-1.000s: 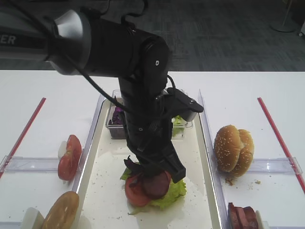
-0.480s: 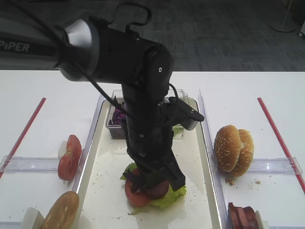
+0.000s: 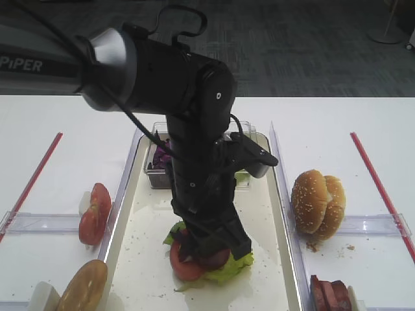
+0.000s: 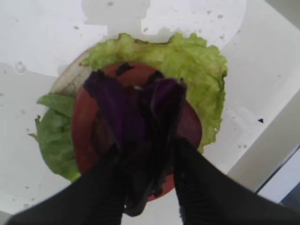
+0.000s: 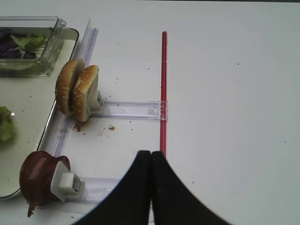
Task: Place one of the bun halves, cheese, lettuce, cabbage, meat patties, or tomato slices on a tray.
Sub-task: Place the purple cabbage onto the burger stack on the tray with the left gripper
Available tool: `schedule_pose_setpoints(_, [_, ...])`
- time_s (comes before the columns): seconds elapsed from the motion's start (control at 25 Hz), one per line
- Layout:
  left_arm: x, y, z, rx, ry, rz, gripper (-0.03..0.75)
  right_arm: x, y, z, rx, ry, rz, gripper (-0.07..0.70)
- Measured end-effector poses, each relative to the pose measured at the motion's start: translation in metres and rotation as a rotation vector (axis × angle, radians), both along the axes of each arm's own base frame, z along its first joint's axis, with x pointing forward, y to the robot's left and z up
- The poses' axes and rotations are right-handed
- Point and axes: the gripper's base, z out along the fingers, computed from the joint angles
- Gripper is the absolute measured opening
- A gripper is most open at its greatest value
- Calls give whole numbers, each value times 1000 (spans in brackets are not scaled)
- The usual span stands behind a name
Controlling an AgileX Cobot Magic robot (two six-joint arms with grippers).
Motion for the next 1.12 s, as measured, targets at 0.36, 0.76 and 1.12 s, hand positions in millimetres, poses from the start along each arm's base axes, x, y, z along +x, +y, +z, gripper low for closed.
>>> schedule_pose_setpoints(0.36, [3,4,0,38,-35,-20,258,0,0,0,-3,0,2,364])
schedule_pose_setpoints(0.76, [3,5,0,53,-34,-23,342,0,0,0,-3,0,2,364])
schedule_pose_setpoints(1.12, [3,5,0,52,-32,-22,393,0,0,0,-5,0,3,364])
